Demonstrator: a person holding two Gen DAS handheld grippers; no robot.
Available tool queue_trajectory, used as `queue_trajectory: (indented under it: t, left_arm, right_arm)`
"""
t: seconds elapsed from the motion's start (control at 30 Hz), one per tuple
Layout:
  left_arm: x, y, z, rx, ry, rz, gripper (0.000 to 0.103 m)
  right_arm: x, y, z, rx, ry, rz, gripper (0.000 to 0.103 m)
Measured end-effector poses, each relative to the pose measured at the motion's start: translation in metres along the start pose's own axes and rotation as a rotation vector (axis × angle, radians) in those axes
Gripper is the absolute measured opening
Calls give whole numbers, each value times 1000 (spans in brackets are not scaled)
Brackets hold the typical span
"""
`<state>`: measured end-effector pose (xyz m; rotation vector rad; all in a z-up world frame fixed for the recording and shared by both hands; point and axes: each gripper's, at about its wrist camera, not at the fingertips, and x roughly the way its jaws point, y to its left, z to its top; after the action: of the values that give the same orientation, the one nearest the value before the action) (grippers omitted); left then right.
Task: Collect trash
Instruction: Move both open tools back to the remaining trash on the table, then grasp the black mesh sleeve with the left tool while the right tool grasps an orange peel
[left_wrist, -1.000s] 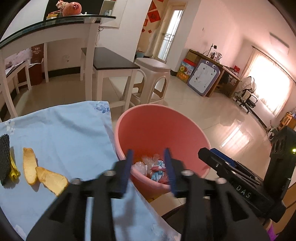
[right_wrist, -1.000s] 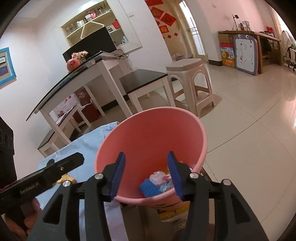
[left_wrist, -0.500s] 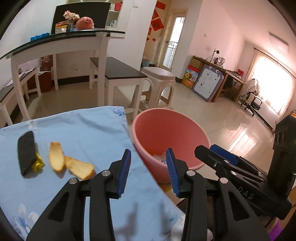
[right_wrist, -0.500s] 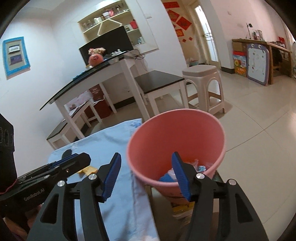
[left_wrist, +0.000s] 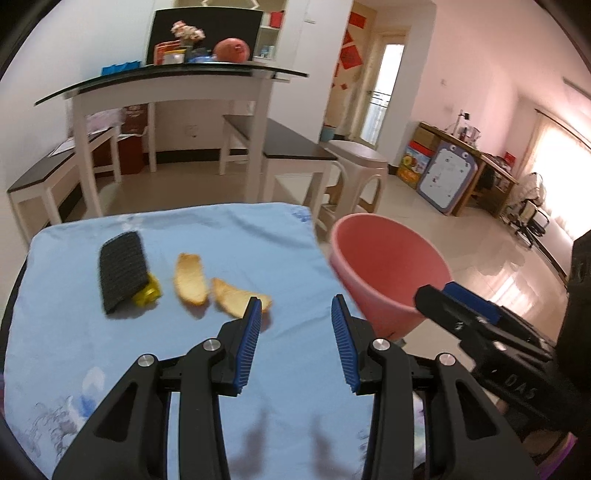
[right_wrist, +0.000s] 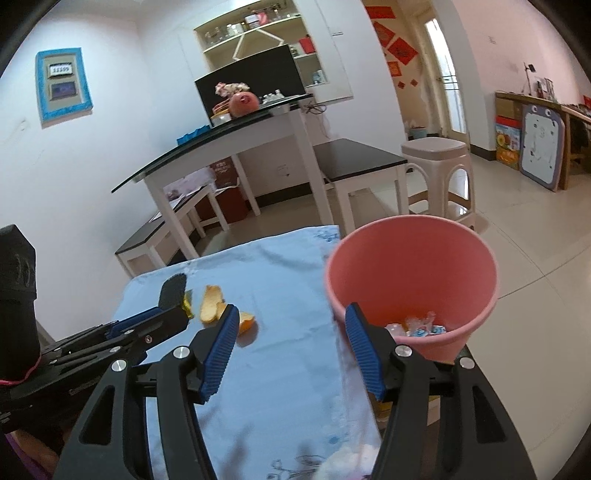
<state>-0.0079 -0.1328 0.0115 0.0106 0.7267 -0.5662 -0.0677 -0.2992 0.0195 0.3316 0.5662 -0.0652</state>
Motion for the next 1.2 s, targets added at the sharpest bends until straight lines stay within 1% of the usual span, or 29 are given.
queue_trajectory:
  t: [0.2,0.4,0.6,0.73,0.87,0.97,1.07,1.2]
  left_arm:
    - [-5,47,-7,-74,0,73,40]
    - [1,103,-8,-167,8,152,40]
    - [14,142,-4,-220,21,208,40]
    - [28,158,1,-249,35,227,40]
    - [46,172,8,-310,58,211,40]
    - [58,178,13,-320,61,230,40]
    - [71,185,17,-342,69,233,40]
    - [90,193,17,-345,105,273,40]
  right_arm:
    - [11,27,-7,-45,21,39,59]
    - [31,46,-12,-68,53,84,59]
    - [58,57,-11,-85,87,115,59]
    - [72,58,-9,-84,103,130,59]
    - [85,59,-8,-85,117,138,59]
    - [94,59,-6,-86,125,146,59]
    - [101,61,-3,-96,128,154,59]
    - [112,68,0,-117,134,172,59]
